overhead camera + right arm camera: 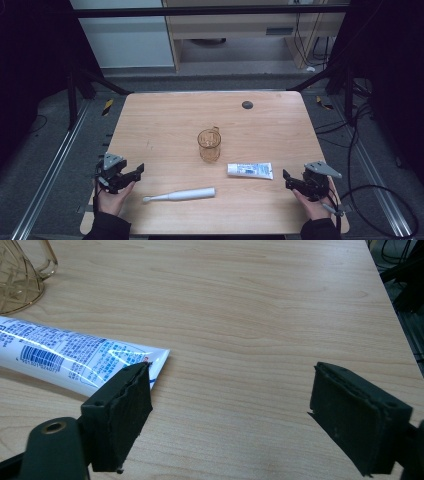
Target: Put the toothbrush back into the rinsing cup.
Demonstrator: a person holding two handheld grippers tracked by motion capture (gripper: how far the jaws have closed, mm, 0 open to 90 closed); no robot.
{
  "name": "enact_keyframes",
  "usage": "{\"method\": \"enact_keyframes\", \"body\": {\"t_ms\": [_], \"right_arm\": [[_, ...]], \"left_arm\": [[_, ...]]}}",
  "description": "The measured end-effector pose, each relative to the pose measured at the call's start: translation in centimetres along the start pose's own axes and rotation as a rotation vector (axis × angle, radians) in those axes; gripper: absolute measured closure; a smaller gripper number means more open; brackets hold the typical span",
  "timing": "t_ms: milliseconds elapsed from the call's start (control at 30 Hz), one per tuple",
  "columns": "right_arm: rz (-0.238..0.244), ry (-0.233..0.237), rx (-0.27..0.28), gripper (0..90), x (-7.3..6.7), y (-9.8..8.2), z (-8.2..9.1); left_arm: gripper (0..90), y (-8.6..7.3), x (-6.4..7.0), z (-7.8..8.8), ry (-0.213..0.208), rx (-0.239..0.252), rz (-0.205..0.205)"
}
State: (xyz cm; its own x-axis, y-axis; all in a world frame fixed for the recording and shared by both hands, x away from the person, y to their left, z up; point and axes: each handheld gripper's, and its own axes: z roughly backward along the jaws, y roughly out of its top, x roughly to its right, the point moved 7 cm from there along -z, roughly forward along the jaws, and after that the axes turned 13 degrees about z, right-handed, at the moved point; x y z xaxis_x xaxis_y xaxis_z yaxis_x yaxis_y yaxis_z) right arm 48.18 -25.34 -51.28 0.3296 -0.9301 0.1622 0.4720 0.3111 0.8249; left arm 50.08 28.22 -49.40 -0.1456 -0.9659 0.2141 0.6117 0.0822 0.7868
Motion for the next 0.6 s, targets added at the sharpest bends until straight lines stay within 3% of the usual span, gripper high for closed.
{"method": "enact_keyframes", "body": {"t_ms": [267, 367, 600], "right_arm": [[0.026, 0.03, 0.003, 20.4, -0.7, 0.1, 0.0], [0.039, 0.054, 0.003, 22.7, -1.3, 0.3, 0.0], [0.051, 0.078, 0.005, 25.9, -1.9, 0.4, 0.1]], "left_arm": [[42.3, -0.6, 1.6, 0.7, -0.061, -0.018, 0.002], [49.1, -1.2, 2.5, 0.8, -0.06, -0.049, -0.029], [60.7, -1.9, 4.0, 1.2, -0.073, -0.071, -0.067]]}}
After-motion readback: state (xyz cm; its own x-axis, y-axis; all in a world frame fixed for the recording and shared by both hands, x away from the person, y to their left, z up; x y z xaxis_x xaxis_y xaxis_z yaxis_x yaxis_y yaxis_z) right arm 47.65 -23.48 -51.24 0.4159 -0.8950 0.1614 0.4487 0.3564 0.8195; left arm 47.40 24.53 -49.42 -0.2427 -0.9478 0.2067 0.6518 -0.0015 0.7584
